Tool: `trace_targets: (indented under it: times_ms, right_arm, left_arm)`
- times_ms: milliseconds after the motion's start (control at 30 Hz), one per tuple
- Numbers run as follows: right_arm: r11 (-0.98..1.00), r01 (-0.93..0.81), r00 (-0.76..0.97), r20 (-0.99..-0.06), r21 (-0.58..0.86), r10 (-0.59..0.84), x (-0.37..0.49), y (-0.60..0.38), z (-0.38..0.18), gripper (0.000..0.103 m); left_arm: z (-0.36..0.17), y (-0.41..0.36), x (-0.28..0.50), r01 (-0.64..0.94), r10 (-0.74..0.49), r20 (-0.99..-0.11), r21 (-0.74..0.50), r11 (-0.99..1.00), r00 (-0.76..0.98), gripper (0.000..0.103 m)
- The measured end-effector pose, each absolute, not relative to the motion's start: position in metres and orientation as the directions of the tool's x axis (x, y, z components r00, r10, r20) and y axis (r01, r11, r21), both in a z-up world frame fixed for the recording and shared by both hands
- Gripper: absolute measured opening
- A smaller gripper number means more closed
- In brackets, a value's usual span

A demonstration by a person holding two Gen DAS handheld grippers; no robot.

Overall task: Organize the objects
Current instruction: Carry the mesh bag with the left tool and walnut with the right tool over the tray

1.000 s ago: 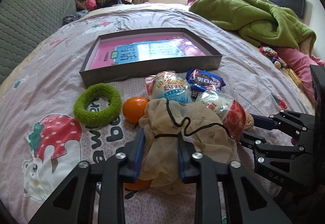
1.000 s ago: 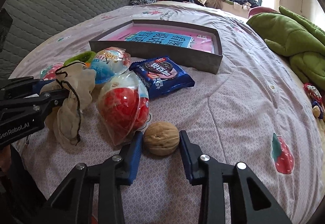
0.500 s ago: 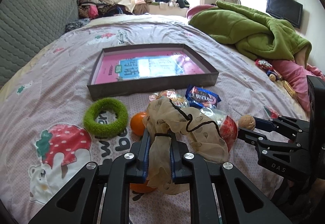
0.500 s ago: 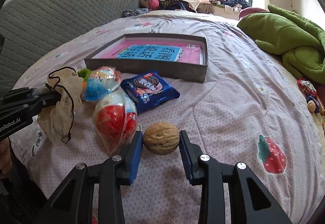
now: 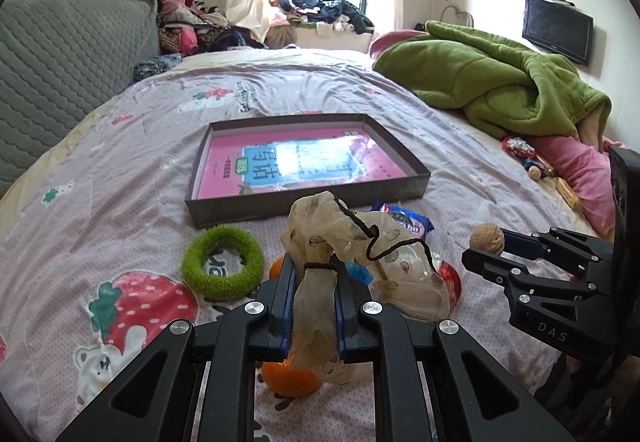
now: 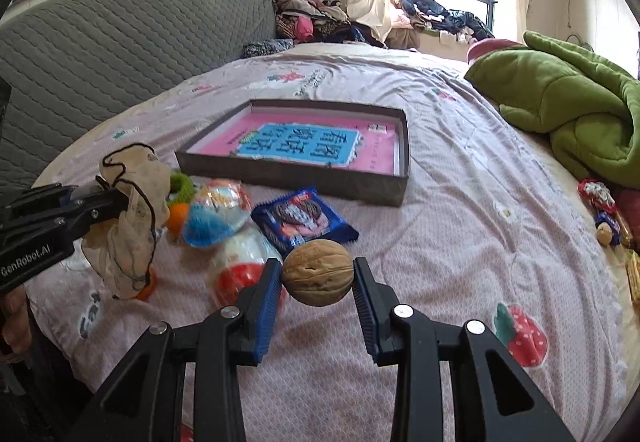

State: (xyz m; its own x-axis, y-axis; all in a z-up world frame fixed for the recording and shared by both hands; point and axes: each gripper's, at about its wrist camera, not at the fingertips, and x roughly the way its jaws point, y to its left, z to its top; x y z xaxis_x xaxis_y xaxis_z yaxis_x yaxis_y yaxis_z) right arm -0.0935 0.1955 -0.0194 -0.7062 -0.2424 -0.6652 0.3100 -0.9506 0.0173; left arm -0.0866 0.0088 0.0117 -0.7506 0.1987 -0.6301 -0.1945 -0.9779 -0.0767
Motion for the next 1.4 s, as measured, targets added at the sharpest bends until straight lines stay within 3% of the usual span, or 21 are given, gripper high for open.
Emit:
trace_targets:
  times_ms: [1400]
  right_arm:
    - [-0.934, 0.356, -0.750, -0.592, 0.014, -0.295, -0.169, 0.163, 0.020, 0.036]
  left_arm:
    - [0.040, -0.009, -0.172, -0.173, 0.152, -0.588, -0.020, -0.985, -0.795, 0.016]
